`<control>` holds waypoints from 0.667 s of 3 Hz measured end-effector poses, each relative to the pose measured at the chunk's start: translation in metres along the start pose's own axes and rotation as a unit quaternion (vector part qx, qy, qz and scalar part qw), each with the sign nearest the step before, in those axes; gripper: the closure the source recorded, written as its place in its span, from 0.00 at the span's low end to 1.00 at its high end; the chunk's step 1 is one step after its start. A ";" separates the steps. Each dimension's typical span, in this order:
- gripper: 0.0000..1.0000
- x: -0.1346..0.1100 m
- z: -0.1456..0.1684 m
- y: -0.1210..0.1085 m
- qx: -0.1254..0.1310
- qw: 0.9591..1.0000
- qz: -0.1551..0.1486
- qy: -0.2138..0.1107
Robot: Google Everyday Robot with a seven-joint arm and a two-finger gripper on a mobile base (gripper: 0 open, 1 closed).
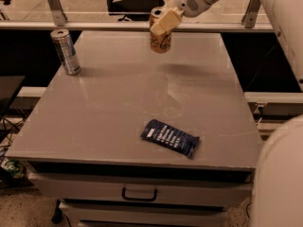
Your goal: Move orange can near rxbar blueberry
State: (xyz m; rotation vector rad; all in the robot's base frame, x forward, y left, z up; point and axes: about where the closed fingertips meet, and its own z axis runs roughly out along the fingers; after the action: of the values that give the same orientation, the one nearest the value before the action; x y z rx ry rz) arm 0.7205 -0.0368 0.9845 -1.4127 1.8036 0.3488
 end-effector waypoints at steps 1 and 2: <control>1.00 0.012 -0.036 0.065 -0.033 0.998 -0.055 -0.018; 1.00 0.024 -0.052 0.105 -0.058 0.995 -0.081 -0.018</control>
Offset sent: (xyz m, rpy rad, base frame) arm -0.1702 -0.0254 -0.0185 -0.0523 -0.0370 0.2722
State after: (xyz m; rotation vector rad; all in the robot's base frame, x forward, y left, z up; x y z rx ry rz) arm 0.6019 -0.0508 0.9740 -1.6122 1.6504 0.3980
